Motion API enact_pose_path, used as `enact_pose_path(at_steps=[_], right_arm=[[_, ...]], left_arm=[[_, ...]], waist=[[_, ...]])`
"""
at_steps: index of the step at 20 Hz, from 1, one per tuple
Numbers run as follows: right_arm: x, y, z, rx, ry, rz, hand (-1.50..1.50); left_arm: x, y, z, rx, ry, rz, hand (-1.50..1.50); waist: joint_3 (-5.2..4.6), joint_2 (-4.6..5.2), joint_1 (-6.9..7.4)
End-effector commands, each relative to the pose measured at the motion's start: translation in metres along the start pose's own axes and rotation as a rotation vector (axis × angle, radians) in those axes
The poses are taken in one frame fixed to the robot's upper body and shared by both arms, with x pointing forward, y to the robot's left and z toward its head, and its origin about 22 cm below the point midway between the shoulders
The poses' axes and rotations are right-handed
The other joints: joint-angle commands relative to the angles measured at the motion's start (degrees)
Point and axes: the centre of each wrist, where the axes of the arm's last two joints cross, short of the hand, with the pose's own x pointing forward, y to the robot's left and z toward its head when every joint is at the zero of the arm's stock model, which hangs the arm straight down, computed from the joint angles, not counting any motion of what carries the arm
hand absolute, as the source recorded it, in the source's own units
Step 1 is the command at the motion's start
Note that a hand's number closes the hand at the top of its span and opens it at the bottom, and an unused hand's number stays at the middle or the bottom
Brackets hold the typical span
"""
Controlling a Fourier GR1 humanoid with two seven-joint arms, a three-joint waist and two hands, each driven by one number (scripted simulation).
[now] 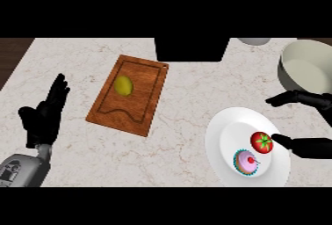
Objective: Pick the cupcake from the plate and place it in the bowl
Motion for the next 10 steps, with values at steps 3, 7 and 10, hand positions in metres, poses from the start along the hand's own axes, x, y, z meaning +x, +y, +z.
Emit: enact_pose_path(at_steps=[3, 7, 10], right_arm=[[-0.042, 0.009, 0.096, 0.000, -0.019, 0.043, -1.50], [-0.039, -0.005, 0.130, 0.050, -0.080, 0.089, -1.50], [-0.034, -0.002, 0.123, 0.031, -0.023, 0.095, -1.50]], left_arm=[[0.016, 0.028, 0.008, 0.026, -0.018, 0.000, 0.00], [0.020, 0.021, 0.017, 0.021, -0.031, 0.001, 0.00], [0.023, 0.033, 0.007, 0.013, -0.027, -0.010, 0.00]], waist=[[0.18, 0.41, -1.26], [0.07, 0.55, -0.93], [0.02, 0.74, -0.46]])
